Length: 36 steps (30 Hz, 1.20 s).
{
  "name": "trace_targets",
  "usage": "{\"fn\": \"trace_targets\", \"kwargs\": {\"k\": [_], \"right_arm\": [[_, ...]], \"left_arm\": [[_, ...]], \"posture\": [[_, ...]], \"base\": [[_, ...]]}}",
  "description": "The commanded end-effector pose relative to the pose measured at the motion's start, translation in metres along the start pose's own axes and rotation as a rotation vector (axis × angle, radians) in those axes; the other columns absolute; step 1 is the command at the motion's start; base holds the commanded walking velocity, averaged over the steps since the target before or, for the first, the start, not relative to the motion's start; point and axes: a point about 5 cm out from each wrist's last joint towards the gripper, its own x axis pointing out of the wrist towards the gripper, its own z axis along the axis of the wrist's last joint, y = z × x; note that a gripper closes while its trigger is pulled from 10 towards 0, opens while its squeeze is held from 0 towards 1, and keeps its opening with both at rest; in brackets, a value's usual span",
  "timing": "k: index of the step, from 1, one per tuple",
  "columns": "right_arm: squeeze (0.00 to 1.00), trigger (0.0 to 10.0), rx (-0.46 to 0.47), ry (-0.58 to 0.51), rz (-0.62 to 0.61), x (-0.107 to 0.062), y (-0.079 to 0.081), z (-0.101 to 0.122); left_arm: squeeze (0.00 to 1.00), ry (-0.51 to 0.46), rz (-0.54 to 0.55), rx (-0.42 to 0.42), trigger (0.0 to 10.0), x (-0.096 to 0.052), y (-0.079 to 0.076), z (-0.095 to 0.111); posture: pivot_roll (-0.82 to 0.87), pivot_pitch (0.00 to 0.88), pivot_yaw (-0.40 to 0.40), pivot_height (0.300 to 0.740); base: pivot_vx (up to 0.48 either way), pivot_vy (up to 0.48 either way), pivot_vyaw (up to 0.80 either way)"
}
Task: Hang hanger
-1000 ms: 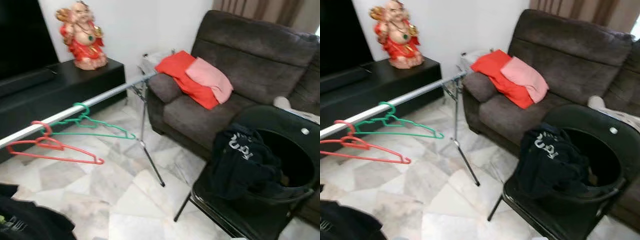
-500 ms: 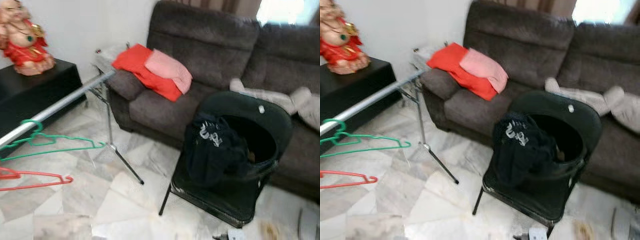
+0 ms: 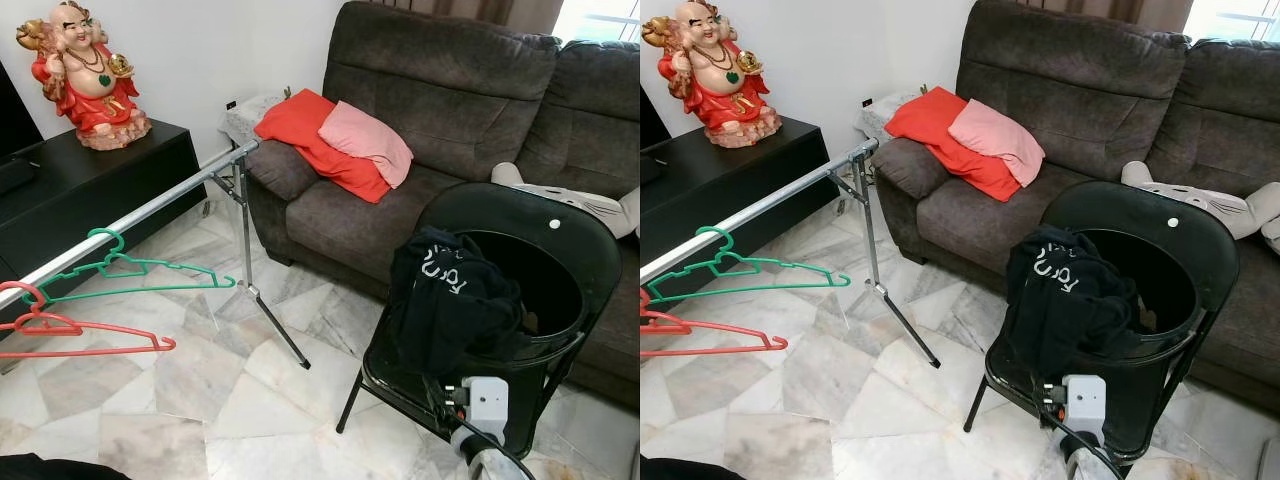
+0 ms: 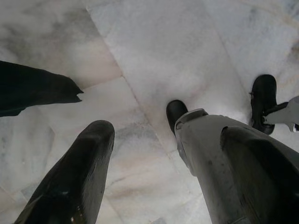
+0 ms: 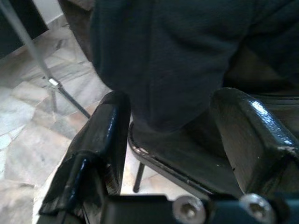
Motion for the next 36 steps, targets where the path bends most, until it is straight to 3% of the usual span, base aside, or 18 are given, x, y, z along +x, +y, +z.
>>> {"fn": "trace_targets", "kwargs": {"k": [1, 8, 13, 21, 29, 30, 31, 32, 33, 34, 35, 36], "right_arm": [[0.00, 10.0, -0.001, -0.013, -0.024, 0.003, -0.003, 0.005], [0.00, 10.0, 0.070, 0.061, -0.082, 0.025, -0.008, 0.017], [0.00, 10.0, 0.043, 0.122, -0.084, 0.036, -0.006, 0.024], [0.00, 10.0, -0.002, 0.216, 0.014, 0.038, 0.007, 0.016], [0.00, 9.8, 0.000, 0.232, 0.005, 0.041, 0.005, 0.019], [0.00, 7.2, -0.003, 0.228, -0.002, 0.042, 0.003, 0.021], [0.00, 7.2, -0.005, 0.226, -0.005, 0.043, 0.003, 0.023], [0.00, 8.5, -0.006, 0.225, -0.011, 0.044, 0.002, 0.024], [0.00, 8.5, -0.006, 0.225, -0.017, 0.045, 0.001, 0.025], [0.00, 2.4, -0.008, 0.225, -0.019, 0.045, 0.000, 0.026], [0.00, 2.4, -0.010, 0.224, -0.020, 0.046, 0.000, 0.027], [0.00, 0.0, -0.015, 0.224, -0.022, 0.047, -0.001, 0.029]], "left_arm": [[0.00, 0.024, 0.003, 0.011, 10.0, -0.002, 0.006, -0.008], [0.00, 0.033, 0.022, 0.015, 10.0, -0.006, 0.022, -0.012], [0.00, 0.034, 0.027, 0.014, 10.0, -0.007, 0.026, -0.012], [0.00, 0.036, -0.003, 0.025, 10.0, -0.001, -0.004, -0.010], [0.00, 0.033, -0.009, 0.040, 10.0, 0.000, -0.008, -0.007], [0.00, 0.032, -0.008, 0.042, 10.0, 0.000, -0.007, -0.006], [0.00, 0.032, -0.008, 0.042, 10.0, 0.000, -0.007, -0.006], [0.00, 0.032, -0.007, 0.044, 10.0, 0.000, -0.007, -0.006], [0.00, 0.033, -0.006, 0.046, 10.0, 0.000, -0.006, -0.006], [0.00, 0.033, -0.004, 0.046, 10.0, 0.000, -0.005, -0.006], [0.00, 0.034, -0.003, 0.046, 10.0, 0.000, -0.004, -0.006], [0.00, 0.035, 0.000, 0.046, 10.0, -0.001, -0.001, -0.007]], "posture": [[0.02, 0.044, 0.001, 0.740], [0.04, 0.039, 0.005, 0.740], [0.05, 0.038, 0.008, 0.740], [0.06, 0.036, 0.011, 0.740], [0.08, 0.043, 0.014, 0.740], [0.08, 0.044, 0.014, 0.740], [0.08, 0.044, 0.014, 0.740], [0.08, 0.045, 0.015, 0.740], [0.08, 0.044, 0.015, 0.740], [0.08, 0.045, 0.015, 0.740], [0.08, 0.045, 0.015, 0.740], [0.09, 0.045, 0.016, 0.740]], "base": [[0.000, 0.000, 0.00], [0.000, 0.000, 0.00], [0.000, 0.000, 0.00], [0.000, 0.000, 0.00], [0.000, 0.000, 0.00], [0.000, 0.000, 0.00], [0.000, 0.000, 0.00], [0.000, 0.000, 0.00], [0.000, 0.000, 0.00], [0.000, 0.000, 0.00], [0.000, 0.000, 0.00], [0.000, 0.000, 0.00]]}}
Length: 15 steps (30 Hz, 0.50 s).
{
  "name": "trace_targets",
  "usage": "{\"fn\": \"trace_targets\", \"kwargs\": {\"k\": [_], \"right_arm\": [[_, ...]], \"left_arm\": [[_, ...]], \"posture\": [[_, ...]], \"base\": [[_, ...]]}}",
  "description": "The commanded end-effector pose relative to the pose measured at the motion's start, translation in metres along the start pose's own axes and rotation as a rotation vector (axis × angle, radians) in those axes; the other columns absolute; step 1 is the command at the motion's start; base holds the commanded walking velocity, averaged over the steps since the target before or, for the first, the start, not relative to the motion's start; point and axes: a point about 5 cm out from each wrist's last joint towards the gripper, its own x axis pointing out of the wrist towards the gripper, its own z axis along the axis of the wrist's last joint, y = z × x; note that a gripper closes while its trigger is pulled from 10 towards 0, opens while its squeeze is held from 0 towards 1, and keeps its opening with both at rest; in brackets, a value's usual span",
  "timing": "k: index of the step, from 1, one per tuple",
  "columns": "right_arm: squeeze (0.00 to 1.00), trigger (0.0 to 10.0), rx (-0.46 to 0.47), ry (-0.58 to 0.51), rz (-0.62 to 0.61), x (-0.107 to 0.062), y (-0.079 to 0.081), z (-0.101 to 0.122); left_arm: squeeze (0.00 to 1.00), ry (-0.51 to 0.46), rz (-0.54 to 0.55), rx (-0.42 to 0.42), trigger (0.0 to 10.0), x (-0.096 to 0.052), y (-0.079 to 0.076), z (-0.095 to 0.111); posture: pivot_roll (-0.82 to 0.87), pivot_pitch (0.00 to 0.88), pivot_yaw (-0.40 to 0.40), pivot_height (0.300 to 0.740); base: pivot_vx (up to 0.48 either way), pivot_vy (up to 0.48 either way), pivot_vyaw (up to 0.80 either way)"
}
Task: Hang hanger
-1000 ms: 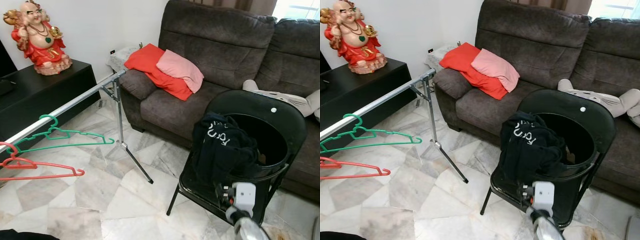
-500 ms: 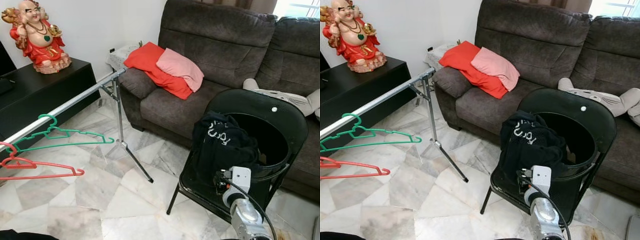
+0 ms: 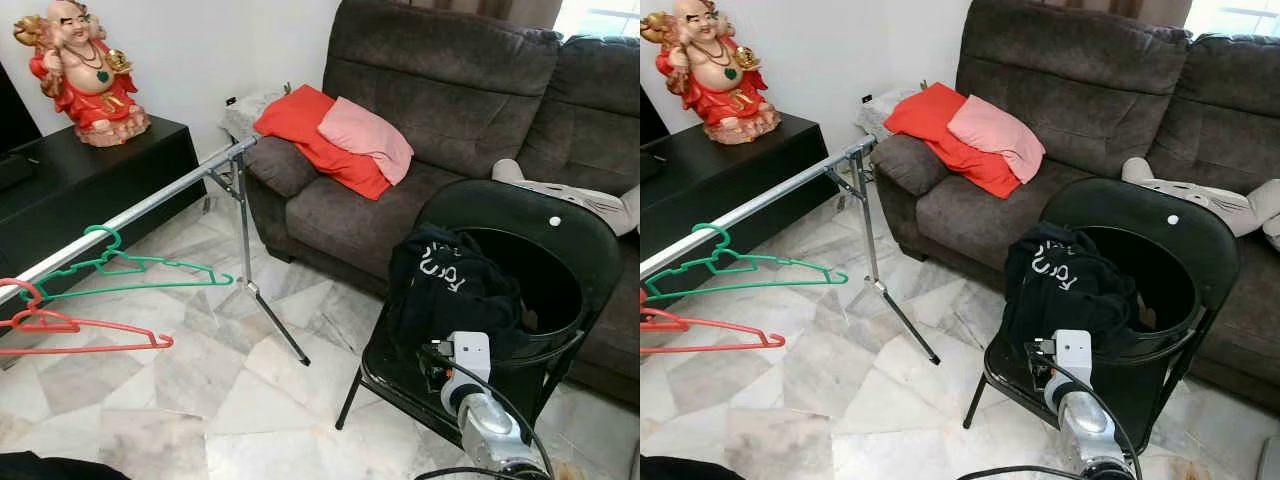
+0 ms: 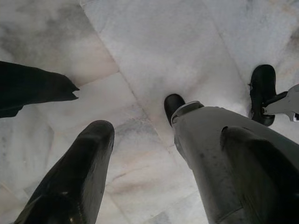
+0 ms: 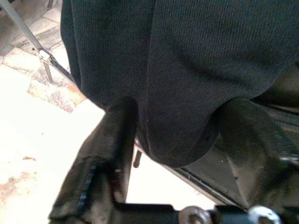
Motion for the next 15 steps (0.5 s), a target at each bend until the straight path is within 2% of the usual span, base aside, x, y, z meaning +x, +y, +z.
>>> {"fn": "trace_targets", "kwargs": {"k": [1, 7, 15], "right_arm": [[0.00, 0.0, -0.011, 0.016, -0.006, 0.0012, -0.0010, 0.0017], [0.00, 0.0, -0.022, 0.028, -0.012, 0.0020, -0.0017, 0.0024], [0.00, 0.0, -0.014, 0.025, -0.020, 0.0020, -0.0028, 0.0029]], "left_arm": [[0.00, 0.028, 0.008, 0.000, 10.0, -0.0015, 0.0049, -0.0068], [0.00, 0.031, 0.011, 0.003, 10.0, -0.0027, 0.0093, -0.0093], [0.00, 0.032, 0.004, 0.008, 10.0, -0.0024, 0.0079, -0.0089]], "posture": [[0.09, 0.045, 0.016, 0.740], [0.09, 0.046, 0.017, 0.740], [0.09, 0.050, 0.020, 0.740]], "base": [[0.000, 0.000, 0.00], [0.000, 0.000, 0.00], [0.000, 0.000, 0.00]]}}
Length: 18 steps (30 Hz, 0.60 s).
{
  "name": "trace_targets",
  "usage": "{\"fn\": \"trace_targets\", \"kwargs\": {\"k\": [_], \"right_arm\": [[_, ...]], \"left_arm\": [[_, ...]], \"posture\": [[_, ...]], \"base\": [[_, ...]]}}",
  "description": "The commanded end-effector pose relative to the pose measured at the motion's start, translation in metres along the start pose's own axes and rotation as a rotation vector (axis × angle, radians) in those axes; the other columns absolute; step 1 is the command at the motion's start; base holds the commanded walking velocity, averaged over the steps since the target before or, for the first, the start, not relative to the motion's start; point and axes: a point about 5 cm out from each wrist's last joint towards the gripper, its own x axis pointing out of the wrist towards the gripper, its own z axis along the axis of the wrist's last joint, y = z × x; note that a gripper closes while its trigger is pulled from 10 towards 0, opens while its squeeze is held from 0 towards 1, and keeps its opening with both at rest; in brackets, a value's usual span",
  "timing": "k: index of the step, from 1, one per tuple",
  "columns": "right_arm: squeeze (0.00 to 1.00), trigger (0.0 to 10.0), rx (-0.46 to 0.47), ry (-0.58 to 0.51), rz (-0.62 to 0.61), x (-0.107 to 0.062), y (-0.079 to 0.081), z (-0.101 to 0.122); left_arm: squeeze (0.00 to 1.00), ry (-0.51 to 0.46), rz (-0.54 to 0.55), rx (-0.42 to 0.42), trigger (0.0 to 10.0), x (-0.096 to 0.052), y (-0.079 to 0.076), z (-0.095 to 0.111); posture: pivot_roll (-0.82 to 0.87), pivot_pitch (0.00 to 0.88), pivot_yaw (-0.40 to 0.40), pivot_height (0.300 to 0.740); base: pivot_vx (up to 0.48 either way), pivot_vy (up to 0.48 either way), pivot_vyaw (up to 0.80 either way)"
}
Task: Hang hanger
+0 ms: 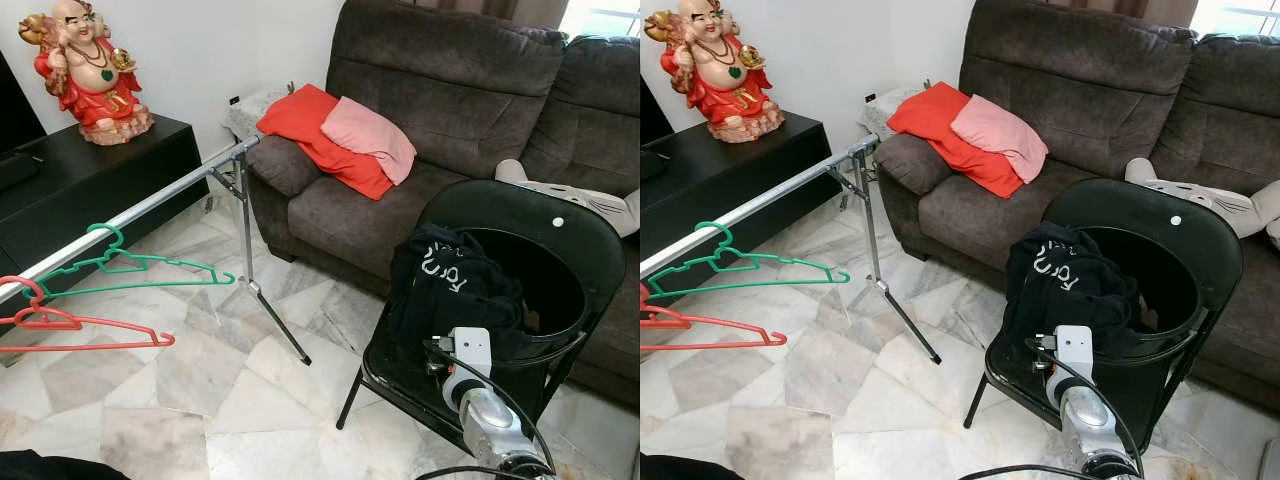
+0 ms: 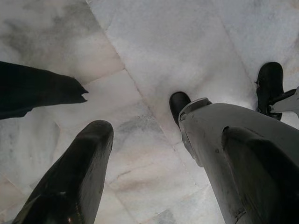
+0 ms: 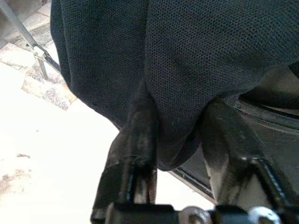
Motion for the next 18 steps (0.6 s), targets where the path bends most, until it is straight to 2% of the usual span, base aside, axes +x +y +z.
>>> {"fn": "trace_targets", "kwargs": {"k": [1, 10, 18], "right_arm": [[0.00, 0.0, 0.003, 0.009, -0.006, 0.0008, -0.0014, 0.0012], [0.00, 0.0, 0.014, -0.016, -0.018, -0.0003, -0.0024, 0.0012], [0.00, 0.0, 0.054, -0.099, -0.042, -0.0013, -0.0011, 0.0081]], "left_arm": [[0.00, 0.026, -0.008, 0.002, 10.0, -0.0010, 0.0006, -0.0067], [0.00, 0.023, -0.017, 0.007, 10.0, -0.0002, -0.0028, -0.0043], [0.00, 0.024, -0.029, 0.015, 10.0, 0.0006, -0.0090, -0.0042]], "posture": [[0.09, 0.050, 0.020, 0.740], [0.08, 0.048, 0.015, 0.740], [0.06, 0.041, 0.007, 0.740]], "base": [[0.000, 0.000, 0.00], [0.000, 0.000, 0.00], [0.000, 0.000, 0.00]]}}
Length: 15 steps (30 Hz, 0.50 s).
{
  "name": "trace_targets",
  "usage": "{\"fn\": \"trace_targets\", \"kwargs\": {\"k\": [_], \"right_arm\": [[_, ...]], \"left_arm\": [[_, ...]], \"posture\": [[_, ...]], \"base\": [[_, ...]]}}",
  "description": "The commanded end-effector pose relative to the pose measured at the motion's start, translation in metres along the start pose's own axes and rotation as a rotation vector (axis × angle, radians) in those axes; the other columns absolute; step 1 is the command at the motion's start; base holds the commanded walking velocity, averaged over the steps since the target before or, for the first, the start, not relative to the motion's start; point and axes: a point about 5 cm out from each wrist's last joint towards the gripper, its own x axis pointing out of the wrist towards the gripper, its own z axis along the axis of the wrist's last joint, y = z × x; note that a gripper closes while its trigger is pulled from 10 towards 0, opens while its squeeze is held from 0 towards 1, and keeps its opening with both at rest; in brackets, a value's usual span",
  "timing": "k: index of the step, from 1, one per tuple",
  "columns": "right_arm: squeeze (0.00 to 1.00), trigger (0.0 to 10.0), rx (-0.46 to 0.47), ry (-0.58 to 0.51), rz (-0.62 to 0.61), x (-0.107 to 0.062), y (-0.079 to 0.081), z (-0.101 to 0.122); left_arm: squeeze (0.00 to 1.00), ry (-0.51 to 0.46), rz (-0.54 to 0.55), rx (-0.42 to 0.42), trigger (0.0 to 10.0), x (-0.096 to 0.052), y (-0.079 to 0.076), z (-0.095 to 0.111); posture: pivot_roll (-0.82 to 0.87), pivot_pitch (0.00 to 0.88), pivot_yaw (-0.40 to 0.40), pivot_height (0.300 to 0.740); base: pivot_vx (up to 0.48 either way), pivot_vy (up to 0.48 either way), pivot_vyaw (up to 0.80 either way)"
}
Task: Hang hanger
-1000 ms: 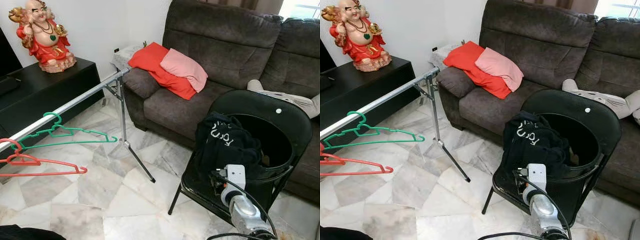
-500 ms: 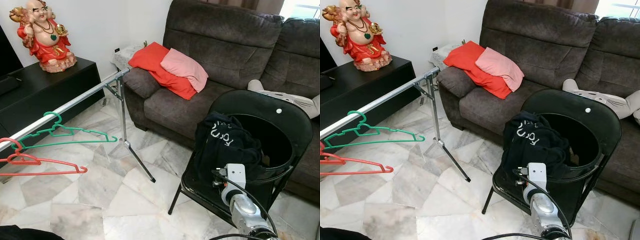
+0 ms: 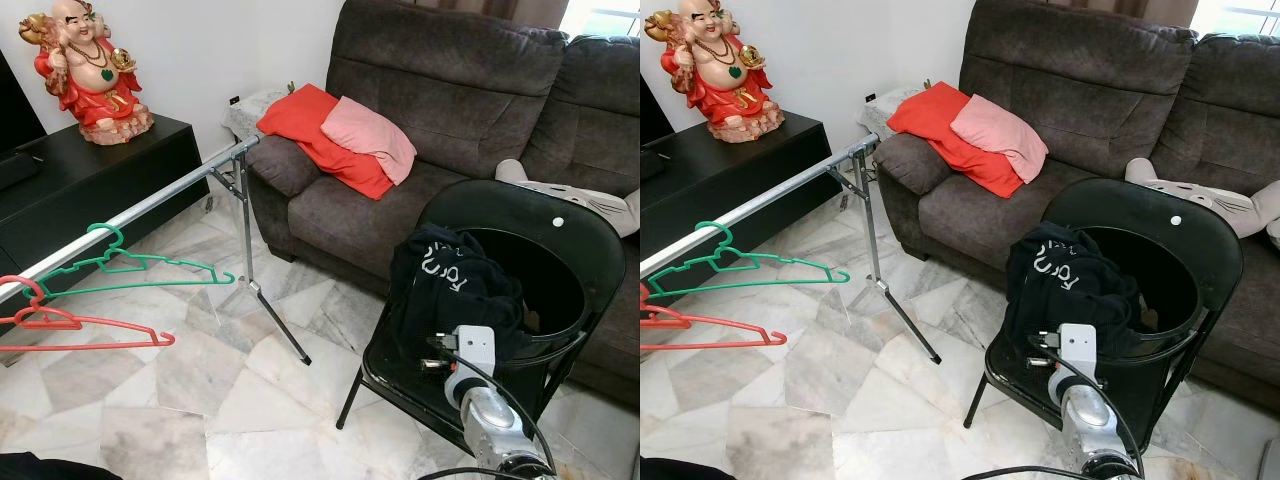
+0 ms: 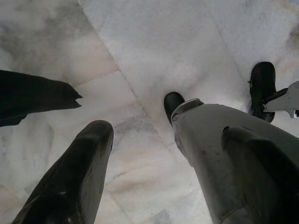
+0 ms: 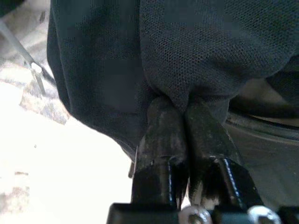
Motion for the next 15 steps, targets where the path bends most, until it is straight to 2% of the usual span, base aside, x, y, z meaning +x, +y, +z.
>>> {"fn": "trace_targets", "kwargs": {"k": [1, 5, 8, 12, 15], "right_arm": [[0.00, 0.0, 0.010, -0.060, 0.006, 0.000, 0.003, 0.007], [0.00, 0.0, 0.012, -0.153, 0.041, -0.003, 0.010, 0.015], [0.00, 0.0, 0.004, -0.220, 0.055, -0.012, 0.010, 0.016], [0.00, 0.0, -0.008, -0.251, 0.044, -0.036, 0.000, 0.009], [0.00, 0.0, -0.022, -0.282, 0.041, -0.052, -0.004, 0.014]], "left_arm": [[0.00, 0.026, -0.006, 0.010, 10.0, 0.000, -0.003, -0.005], [0.00, 0.025, -0.009, 0.008, 10.0, 0.000, -0.004, -0.005], [0.00, 0.022, -0.010, 0.008, 10.0, 0.000, -0.005, -0.004], [0.00, 0.016, -0.017, 0.013, 10.0, 0.001, -0.006, -0.001], [0.00, 0.017, -0.025, 0.023, 10.0, 0.001, -0.008, 0.000]], "posture": [[0.06, 0.039, 0.004, 0.740], [0.05, 0.031, -0.006, 0.740], [0.05, 0.025, -0.012, 0.740], [0.03, 0.009, -0.016, 0.740], [0.02, 0.000, -0.018, 0.740]], "base": [[0.000, 0.000, 0.00], [0.000, 0.000, 0.00], [0.000, 0.000, 0.00], [0.000, 0.000, 0.00], [0.000, 0.000, 0.00]]}}
